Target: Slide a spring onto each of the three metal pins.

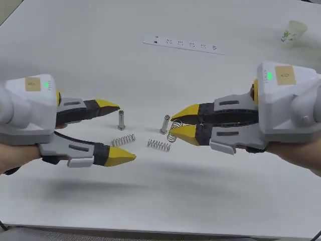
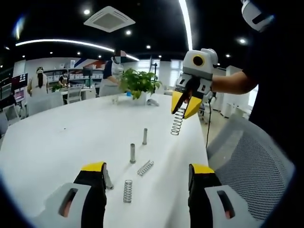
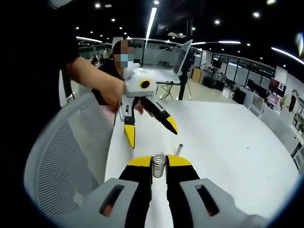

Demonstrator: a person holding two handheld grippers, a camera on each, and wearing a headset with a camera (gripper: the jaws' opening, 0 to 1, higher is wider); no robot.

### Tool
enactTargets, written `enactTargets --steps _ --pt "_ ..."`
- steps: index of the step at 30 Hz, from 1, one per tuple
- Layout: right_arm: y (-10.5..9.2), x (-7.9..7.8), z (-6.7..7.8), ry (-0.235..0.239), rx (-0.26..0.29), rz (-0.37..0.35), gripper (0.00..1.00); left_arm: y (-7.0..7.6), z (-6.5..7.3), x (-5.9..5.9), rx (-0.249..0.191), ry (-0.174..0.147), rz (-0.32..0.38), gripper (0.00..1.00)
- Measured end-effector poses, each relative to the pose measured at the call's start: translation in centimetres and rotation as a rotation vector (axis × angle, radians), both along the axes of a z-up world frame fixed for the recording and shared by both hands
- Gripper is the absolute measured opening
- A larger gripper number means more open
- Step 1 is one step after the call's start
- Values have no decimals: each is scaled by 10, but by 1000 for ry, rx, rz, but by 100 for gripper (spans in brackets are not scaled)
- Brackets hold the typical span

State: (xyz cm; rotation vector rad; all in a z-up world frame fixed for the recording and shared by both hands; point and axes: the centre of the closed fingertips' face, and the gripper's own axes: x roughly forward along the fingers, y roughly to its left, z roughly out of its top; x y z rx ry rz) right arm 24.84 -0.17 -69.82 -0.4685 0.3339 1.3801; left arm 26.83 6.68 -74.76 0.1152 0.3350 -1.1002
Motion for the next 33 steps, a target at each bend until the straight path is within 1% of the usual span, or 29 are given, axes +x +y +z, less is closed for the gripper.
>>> enactTargets --steps 2,4,8,9,11,15,16,18,23,26,28,29,31,33 --pt "0 1 0 -4 0 -3 8 8 -3 3 10 -2 24 69" --pt "0 2 0 -4 1 -8 8 13 -5 4 17 -4 42 75" --pt "-1 3 1 -5 4 -12 8 18 -10 6 16 3 74 88" --pt "-1 3 0 -6 3 -13 8 19 -10 7 13 5 81 93" --pt "-3 5 -1 -10 1 -18 8 21 -13 7 21 9 89 97" --pt "-12 13 -5 -10 -2 -58 8 25 -16 9 21 22 109 98" --pt "-16 17 -6 -9 -4 -79 8 26 -17 8 27 23 111 98" --pt "-22 21 -8 -7 -6 -100 8 28 -17 9 25 24 118 98" --pt "-42 37 -11 -20 -13 -171 8 31 -18 11 26 27 129 98" --pt "-57 52 -15 -31 -24 -236 8 32 -18 12 26 31 132 98" --pt "-67 64 -17 -32 -19 -285 8 32 -18 12 27 31 132 98" --pt "-73 71 -17 -30 -11 -326 8 32 -18 12 27 33 131 98" --pt "-83 84 -19 -34 -9 -378 8 32 -18 13 27 30 133 98" --pt "-92 92 -23 -26 -22 -423 8 32 -18 14 25 32 134 98"
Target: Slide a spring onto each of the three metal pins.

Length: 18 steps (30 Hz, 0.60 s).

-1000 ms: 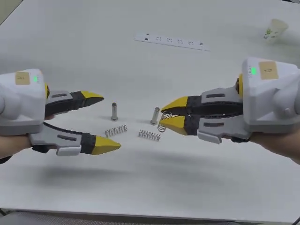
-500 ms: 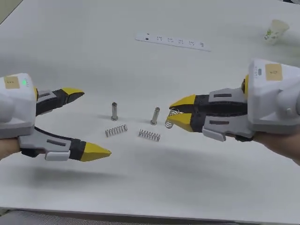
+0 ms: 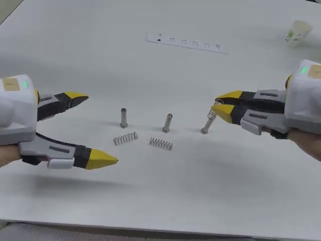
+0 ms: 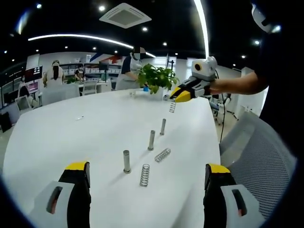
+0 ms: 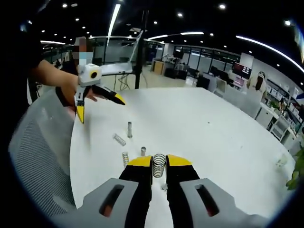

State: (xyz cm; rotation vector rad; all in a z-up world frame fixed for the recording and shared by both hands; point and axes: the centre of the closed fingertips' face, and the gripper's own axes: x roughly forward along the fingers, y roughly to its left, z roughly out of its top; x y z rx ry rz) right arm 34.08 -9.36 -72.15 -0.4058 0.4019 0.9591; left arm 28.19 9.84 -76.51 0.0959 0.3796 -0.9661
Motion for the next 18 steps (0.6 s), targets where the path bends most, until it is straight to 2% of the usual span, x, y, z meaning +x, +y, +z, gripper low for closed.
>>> enactTargets --steps 5,14,18 --pt "-9 16 -5 38 53 -67 8 1 2 2 -6 -1 7 98" --pt "-9 21 -18 75 64 -89 8 4 1 2 -8 8 15 98" --pt "-7 23 -21 76 62 -89 8 5 3 2 -10 6 20 98"
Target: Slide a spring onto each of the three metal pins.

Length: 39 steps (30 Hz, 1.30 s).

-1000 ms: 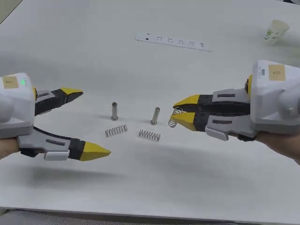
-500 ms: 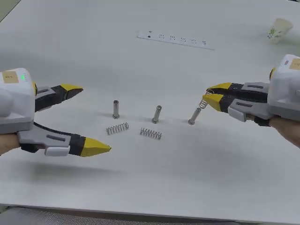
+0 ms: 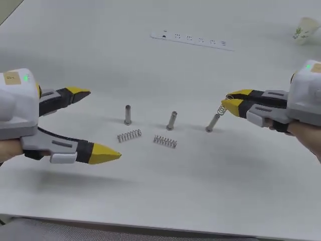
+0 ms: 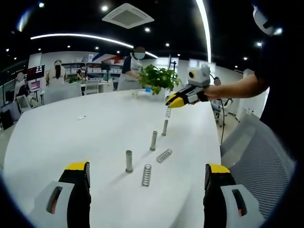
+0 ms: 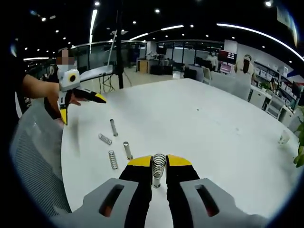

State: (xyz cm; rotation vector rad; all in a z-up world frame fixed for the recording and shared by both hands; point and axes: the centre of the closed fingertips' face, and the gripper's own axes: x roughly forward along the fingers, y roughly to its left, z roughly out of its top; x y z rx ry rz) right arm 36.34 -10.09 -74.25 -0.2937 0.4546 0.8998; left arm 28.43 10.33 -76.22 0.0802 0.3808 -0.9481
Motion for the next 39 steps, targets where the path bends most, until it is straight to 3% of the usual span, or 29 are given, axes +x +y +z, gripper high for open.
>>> enactTargets --steps 18,30,39 --pt "-1 1 -23 36 -38 3 8 6 0 -1 -9 1 21 98" --pt "-3 -5 -52 44 -86 8 8 4 2 0 -26 -2 35 98" --pt "-5 -7 -70 85 -109 -10 8 3 3 -1 -39 -7 47 98"
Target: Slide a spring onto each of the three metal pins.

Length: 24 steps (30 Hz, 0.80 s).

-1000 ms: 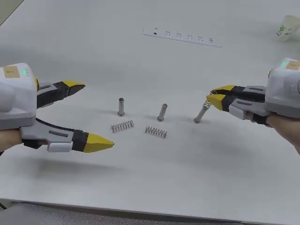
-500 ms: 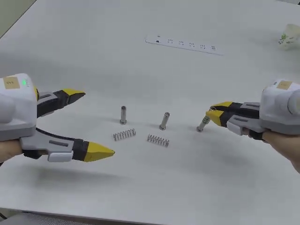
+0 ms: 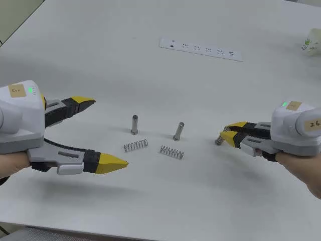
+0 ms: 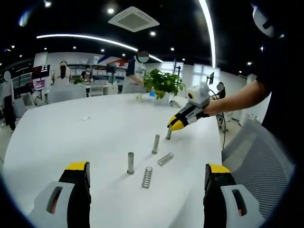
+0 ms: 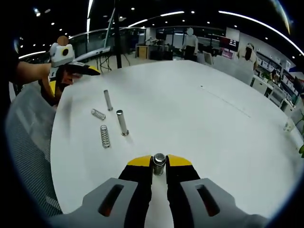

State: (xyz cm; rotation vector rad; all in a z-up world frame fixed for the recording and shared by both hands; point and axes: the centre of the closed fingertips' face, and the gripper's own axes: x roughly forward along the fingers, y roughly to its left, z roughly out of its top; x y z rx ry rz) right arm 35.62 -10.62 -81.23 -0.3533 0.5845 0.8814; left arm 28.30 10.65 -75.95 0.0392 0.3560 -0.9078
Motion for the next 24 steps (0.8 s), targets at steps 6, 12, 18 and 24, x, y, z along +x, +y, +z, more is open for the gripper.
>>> enactTargets --steps 6,12,18,24 --pt "-1 1 1 32 28 -22 9 0 0 -1 0 3 -2 98" --pt "-2 -1 1 45 43 -32 15 -3 -2 -4 -1 8 -8 98" --pt "-4 -5 0 58 49 -42 20 -3 -3 -3 -11 12 -10 98" --pt "-6 -8 6 56 76 -58 24 -3 -3 -2 -5 15 -14 98"
